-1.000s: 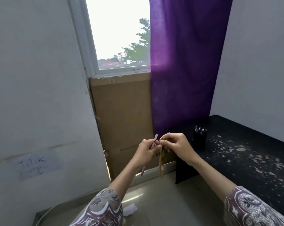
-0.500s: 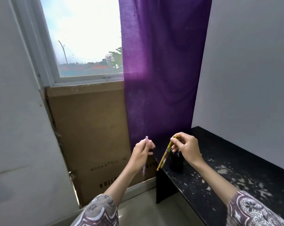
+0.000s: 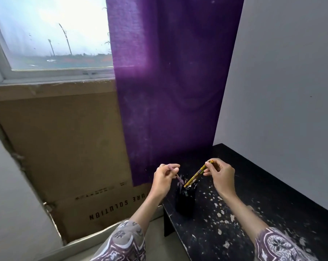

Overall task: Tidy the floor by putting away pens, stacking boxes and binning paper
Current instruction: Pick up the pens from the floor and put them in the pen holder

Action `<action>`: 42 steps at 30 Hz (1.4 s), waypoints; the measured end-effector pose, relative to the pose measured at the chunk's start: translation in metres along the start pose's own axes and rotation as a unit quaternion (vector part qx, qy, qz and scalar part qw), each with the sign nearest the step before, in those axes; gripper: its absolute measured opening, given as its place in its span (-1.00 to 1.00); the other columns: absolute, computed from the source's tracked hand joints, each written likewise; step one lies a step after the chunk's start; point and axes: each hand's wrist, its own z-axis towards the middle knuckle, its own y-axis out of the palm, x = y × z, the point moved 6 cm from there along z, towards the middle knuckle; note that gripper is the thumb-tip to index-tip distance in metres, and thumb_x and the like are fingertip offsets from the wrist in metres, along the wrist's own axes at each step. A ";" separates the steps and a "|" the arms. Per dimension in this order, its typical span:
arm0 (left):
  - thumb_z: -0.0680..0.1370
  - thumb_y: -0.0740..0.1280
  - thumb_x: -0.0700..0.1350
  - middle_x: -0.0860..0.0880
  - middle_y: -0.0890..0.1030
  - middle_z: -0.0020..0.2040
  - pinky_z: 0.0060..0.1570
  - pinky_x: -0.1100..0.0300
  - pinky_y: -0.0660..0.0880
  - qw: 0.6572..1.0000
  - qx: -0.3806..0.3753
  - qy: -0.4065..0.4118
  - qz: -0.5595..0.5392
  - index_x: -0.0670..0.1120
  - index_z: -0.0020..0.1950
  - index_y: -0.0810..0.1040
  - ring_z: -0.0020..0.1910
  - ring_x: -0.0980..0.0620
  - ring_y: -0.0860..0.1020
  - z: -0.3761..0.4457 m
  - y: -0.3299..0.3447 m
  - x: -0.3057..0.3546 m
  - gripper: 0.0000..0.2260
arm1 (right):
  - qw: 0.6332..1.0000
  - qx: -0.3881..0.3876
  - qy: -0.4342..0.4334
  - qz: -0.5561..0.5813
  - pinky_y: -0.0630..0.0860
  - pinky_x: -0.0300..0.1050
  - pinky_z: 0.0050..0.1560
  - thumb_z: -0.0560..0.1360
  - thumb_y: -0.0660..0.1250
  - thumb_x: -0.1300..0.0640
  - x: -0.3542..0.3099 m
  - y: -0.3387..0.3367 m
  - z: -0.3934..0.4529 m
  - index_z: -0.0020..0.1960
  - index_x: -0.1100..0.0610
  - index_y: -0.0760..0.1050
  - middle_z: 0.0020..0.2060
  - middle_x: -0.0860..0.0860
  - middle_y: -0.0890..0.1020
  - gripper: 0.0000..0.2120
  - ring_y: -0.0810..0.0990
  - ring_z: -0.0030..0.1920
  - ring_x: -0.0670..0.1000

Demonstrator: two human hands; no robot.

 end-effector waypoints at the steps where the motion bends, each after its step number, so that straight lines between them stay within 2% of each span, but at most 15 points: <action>1: 0.54 0.29 -0.26 -0.05 0.55 -0.05 0.04 0.08 0.57 1.000 -0.006 -0.007 0.003 -0.12 -0.09 0.61 -0.11 0.05 0.57 0.006 0.009 -0.006 -0.88 | 1.000 -0.002 0.008 -0.002 0.63 -0.16 -0.25 0.50 0.31 0.21 0.011 0.003 0.004 -0.18 0.18 0.57 -0.38 0.07 0.63 -0.89 0.63 -0.40 -0.09; 5: 0.55 0.27 -0.26 0.13 0.55 -0.12 0.02 0.14 0.57 0.997 -0.021 -0.020 0.065 -0.39 -0.06 0.52 -0.15 0.14 0.57 0.021 0.032 -0.032 -0.83 | 0.999 -0.025 0.007 -0.022 0.62 -0.19 -0.26 0.50 0.31 0.21 0.033 0.017 0.012 -0.17 0.16 0.56 -0.37 0.05 0.63 -0.90 0.64 -0.37 -0.10; 8: 0.56 0.25 -0.24 0.04 0.47 -0.17 -0.18 0.47 0.44 0.990 -0.051 -0.014 0.131 -0.34 -0.03 0.57 -0.28 0.21 0.48 0.025 0.043 -0.047 -0.83 | 0.998 -0.056 -0.013 -0.039 0.60 -0.25 -0.30 0.50 0.30 0.25 0.041 0.030 0.015 -0.17 0.16 0.55 -0.38 0.03 0.62 -0.90 0.63 -0.35 -0.12; 10: 0.57 0.25 -0.20 0.01 0.47 -0.14 -0.24 0.54 0.36 0.983 -0.073 -0.024 0.167 -0.28 -0.02 0.59 -0.23 0.17 0.47 0.027 0.048 -0.060 -0.82 | 0.994 -0.089 -0.019 -0.060 0.59 -0.24 -0.30 0.51 0.30 0.25 0.046 0.042 0.017 -0.17 0.18 0.55 -0.39 0.03 0.61 -0.90 0.62 -0.34 -0.11; 14: 0.57 0.25 -0.10 -0.05 0.47 -0.07 -0.06 0.29 0.36 0.962 -0.145 -0.047 0.227 -0.14 -0.13 0.57 -0.05 0.03 0.46 0.030 0.058 -0.080 -0.82 | 0.980 -0.162 -0.024 -0.113 0.52 -0.27 -0.33 0.51 0.29 0.23 0.048 0.067 0.022 -0.21 0.18 0.55 -0.43 -0.01 0.57 -0.86 0.58 -0.38 -0.06; 17: 0.53 0.30 -0.09 0.02 0.45 -0.26 -0.21 0.18 0.40 0.958 -0.145 -0.047 0.244 -0.04 -0.32 0.41 -0.27 0.08 0.44 0.036 0.058 -0.081 -0.77 | 0.958 -0.230 -0.027 -0.172 0.41 -0.34 -0.37 0.51 0.27 0.22 0.047 0.086 0.027 -0.27 0.18 0.55 -0.45 -0.07 0.52 -0.80 0.51 -0.40 -0.12; 19: 0.49 0.36 -0.12 0.02 0.50 -0.33 -0.30 0.16 0.42 0.971 -0.100 -0.041 0.214 -0.05 -0.29 0.41 -0.34 0.09 0.46 0.042 0.051 -0.079 -0.80 | 0.950 -0.245 -0.018 -0.194 0.46 -0.23 -0.33 0.52 0.25 0.19 0.051 0.094 0.032 -0.26 0.23 0.56 -0.39 0.02 0.56 -0.77 0.54 -0.34 -0.04; 21: 0.47 0.39 -0.17 -0.01 0.55 -0.34 -0.26 0.09 0.51 0.977 -0.078 -0.028 0.198 -0.09 -0.22 0.47 -0.34 0.08 0.50 0.044 0.047 -0.076 -0.88 | 0.933 -0.274 -0.009 -0.235 0.51 -0.07 -0.21 0.54 0.23 0.14 0.063 0.100 0.029 -0.20 0.25 0.58 -0.26 0.07 0.56 -0.75 0.57 -0.24 0.03; 24: 0.48 0.37 -0.19 -0.12 0.62 -0.28 -0.19 0.00 0.57 0.974 -0.090 -0.014 0.207 -0.13 -0.20 0.55 -0.32 0.05 0.52 0.047 0.048 -0.078 -0.93 | 0.905 -0.315 0.009 -0.284 0.46 -0.13 -0.15 0.58 0.17 0.12 0.085 0.104 0.010 -0.07 0.23 0.57 -0.19 -0.03 0.41 -0.75 0.50 -0.12 0.00; 27: 0.48 0.37 -0.20 -0.15 0.65 -0.23 -0.16 -0.02 0.58 0.974 -0.088 -0.024 0.209 -0.14 -0.20 0.56 -0.27 -0.01 0.58 0.049 0.046 -0.083 -0.93 | 0.903 -0.315 -0.009 -0.292 0.44 -0.18 -0.09 0.58 0.13 0.14 0.083 0.105 0.005 0.03 0.16 0.53 -0.09 -0.01 0.39 -0.79 0.46 -0.08 -0.03; 30: 0.46 0.39 -0.18 -0.14 0.66 -0.21 -0.13 -0.03 0.58 0.974 -0.086 -0.034 0.209 -0.12 -0.23 0.54 -0.22 -0.07 0.61 0.050 0.043 -0.093 -0.92 | 0.936 -0.251 -0.023 -0.246 0.41 -0.27 -0.04 0.56 0.18 0.19 0.068 0.103 0.009 0.29 0.17 0.41 -0.02 -0.01 0.41 -0.69 0.46 -0.05 -0.08; 32: 0.44 0.42 -0.17 -0.14 0.65 -0.21 -0.13 -0.01 0.57 0.975 -0.083 -0.038 0.202 -0.13 -0.24 0.54 -0.26 -0.04 0.58 0.050 0.041 -0.094 -0.91 | 0.958 -0.198 -0.036 -0.206 0.39 -0.37 -0.07 0.55 0.19 0.21 0.060 0.103 0.012 0.34 0.19 0.38 -0.01 -0.03 0.44 -0.65 0.46 -0.05 -0.10; 34: 0.42 0.44 -0.20 -0.15 0.66 -0.22 -0.10 0.02 0.59 0.979 -0.088 -0.035 0.182 -0.13 -0.23 0.54 -0.23 -0.05 0.62 0.050 0.040 -0.092 -0.90 | 0.964 -0.176 -0.036 -0.195 0.39 -0.44 -0.17 0.56 0.21 0.20 0.057 0.108 0.016 0.24 0.22 0.48 -0.01 0.00 0.50 -0.72 0.49 -0.07 -0.10; 37: 0.40 0.47 -0.22 -0.08 0.65 -0.27 -0.10 0.05 0.60 0.982 -0.092 -0.026 0.165 -0.10 -0.25 0.53 -0.22 -0.01 0.64 0.049 0.038 -0.090 -0.87 | 0.956 -0.193 -0.007 -0.221 0.41 -0.40 -0.28 0.54 0.23 0.22 0.070 0.116 0.016 -0.07 0.22 0.59 -0.14 0.03 0.56 -0.84 0.53 -0.19 -0.10; 42: 0.36 0.51 -0.16 0.02 0.58 -0.33 -0.18 0.09 0.55 0.979 -0.097 -0.048 0.171 -0.04 -0.24 0.47 -0.30 0.10 0.54 0.047 0.022 -0.096 -0.79 | 0.948 -0.187 -0.032 -0.254 0.38 -0.41 -0.28 0.53 0.24 0.21 0.069 0.114 0.007 -0.11 0.19 0.57 -0.11 -0.01 0.52 -0.86 0.45 -0.17 -0.15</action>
